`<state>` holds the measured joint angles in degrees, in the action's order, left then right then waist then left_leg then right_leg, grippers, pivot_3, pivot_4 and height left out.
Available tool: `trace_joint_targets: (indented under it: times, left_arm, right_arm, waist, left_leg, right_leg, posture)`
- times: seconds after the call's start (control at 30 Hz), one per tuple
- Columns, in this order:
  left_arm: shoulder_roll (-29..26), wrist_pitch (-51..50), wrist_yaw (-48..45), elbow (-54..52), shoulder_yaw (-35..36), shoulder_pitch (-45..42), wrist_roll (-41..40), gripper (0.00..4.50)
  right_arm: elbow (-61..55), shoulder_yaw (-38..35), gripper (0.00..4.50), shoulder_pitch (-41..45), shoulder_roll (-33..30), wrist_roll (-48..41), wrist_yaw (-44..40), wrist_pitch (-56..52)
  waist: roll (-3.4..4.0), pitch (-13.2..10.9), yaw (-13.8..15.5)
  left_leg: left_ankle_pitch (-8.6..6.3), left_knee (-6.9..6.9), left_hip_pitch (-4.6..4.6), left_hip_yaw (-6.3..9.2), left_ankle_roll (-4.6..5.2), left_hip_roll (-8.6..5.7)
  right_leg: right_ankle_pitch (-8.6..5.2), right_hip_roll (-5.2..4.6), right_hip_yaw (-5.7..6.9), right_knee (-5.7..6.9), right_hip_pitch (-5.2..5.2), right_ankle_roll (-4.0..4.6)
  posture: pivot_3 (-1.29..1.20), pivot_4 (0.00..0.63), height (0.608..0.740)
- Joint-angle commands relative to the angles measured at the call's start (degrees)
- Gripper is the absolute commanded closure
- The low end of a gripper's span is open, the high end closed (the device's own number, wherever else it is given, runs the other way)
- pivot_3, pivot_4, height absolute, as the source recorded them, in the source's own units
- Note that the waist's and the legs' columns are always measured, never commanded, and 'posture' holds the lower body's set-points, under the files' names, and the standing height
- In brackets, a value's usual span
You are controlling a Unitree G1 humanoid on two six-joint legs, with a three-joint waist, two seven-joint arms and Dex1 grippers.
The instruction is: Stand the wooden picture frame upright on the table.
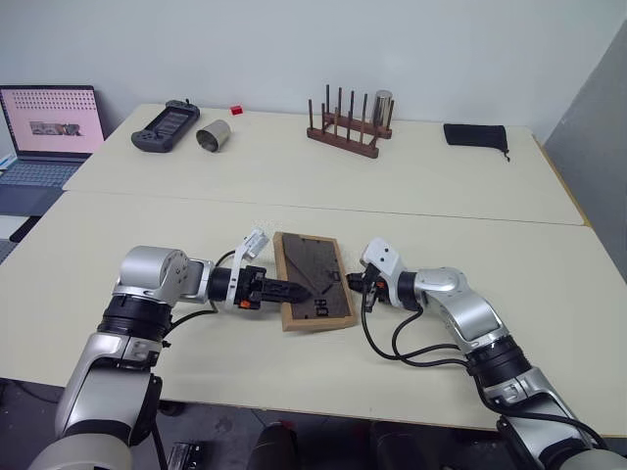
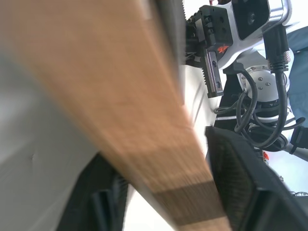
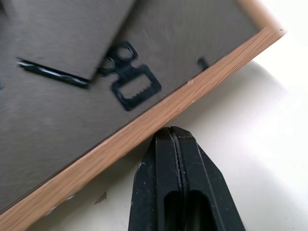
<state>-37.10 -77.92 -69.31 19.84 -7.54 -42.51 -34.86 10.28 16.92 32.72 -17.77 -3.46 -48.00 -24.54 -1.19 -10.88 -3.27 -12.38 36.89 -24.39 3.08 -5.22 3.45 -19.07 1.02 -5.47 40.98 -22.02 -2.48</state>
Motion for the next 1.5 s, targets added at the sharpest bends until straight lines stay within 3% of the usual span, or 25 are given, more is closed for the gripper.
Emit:
trace_joint_targets:
  times: [0.03,0.1,0.3,0.57,0.73,0.93,1.27,1.5]
  left_arm:
    - [0.2,1.6,0.9,-1.7,1.2,0.0,-0.8,3.03]
    - [0.7,2.0,2.3,-1.6,1.7,0.0,-0.6,3.21]
    - [-1.3,5.4,2.2,-5.3,3.6,0.3,-1.3,3.21]
    - [0.0,10.9,6.6,-5.5,7.6,-0.4,-1.1,3.21]
    - [0.6,13.0,8.3,-6.0,7.3,0.2,-0.6,3.21]
    - [1.4,14.3,8.7,-6.4,6.2,-0.1,-0.4,3.21]
    - [2.1,14.7,9.4,-6.7,6.1,-0.5,-0.2,3.21]
    - [0.4,13.0,9.0,-7.8,6.7,1.1,-1.1,3.21]
  right_arm:
    - [-2.1,-0.9,4.50,0.4,0.2,-0.7,0.5,-0.3]
    - [-2.5,-1.1,4.50,0.4,0.1,-1.0,0.5,-0.5]
    - [-5.2,-6.2,4.50,0.3,-4.6,-4.6,-1.8,-3.2]
    - [-15.5,-12.4,2.41,1.6,-10.4,-16.5,-8.2,-14.6]
    - [-19.8,-12.8,1.33,5.7,-7.6,-21.9,-5.9,-21.0]
    - [-15.5,-8.6,0.02,10.0,-0.4,-19.8,-1.3,-18.7]
    - [-10.6,-2.9,0.02,12.4,4.7,-16.2,-0.4,-13.3]
    - [-20.6,-4.8,0.02,8.4,-0.5,-23.7,-6.5,-21.1]
  waist:
    - [0.00,0.0,0.0]
    - [0.00,0.0,0.0]
    - [0.00,0.0,0.1]
    - [0.00,0.0,-0.2]
    - [0.01,0.0,-0.3]
    - [0.00,0.0,0.0]
    - [0.00,0.0,0.0]
    - [0.01,0.0,0.0]
  left_leg:
    - [0.00,0.00,0.00,0.00,0.00,0.00]
    - [0.00,0.00,0.00,0.00,0.00,0.00]
    - [0.00,0.00,-0.03,0.00,0.00,0.00]
    - [0.00,-0.05,-0.05,-0.03,0.01,0.03]
    - [0.00,-0.04,-0.06,-0.03,0.01,0.04]
    - [0.00,-0.03,-0.12,-0.02,0.01,0.02]
    - [0.00,-0.03,-0.20,0.00,0.00,0.03]
    - [0.00,-0.03,-0.21,0.02,0.00,0.04]
  right_leg:
    - [0.00,0.00,0.00,0.00,0.00,0.00]
    - [0.00,0.00,0.00,0.00,0.00,0.00]
    - [0.00,-0.01,0.00,-0.01,-0.01,0.00]
    - [0.00,0.03,-0.04,-0.04,-0.08,0.00]
    - [0.00,0.04,-0.06,-0.02,-0.10,0.00]
    - [0.00,0.03,-0.04,-0.05,-0.11,0.00]
    - [0.00,0.02,0.00,-0.04,-0.21,0.01]
    - [0.00,0.02,0.02,-0.03,-0.20,0.01]
  posture:
    - [0.00,0.150,0.740]
    - [0.00,0.150,0.740]
    - [0.00,0.150,0.740]
    - [0.00,0.150,0.740]
    - [0.00,0.150,0.740]
    - [0.00,0.150,0.740]
    - [0.00,0.150,0.740]
    - [0.00,0.150,0.740]
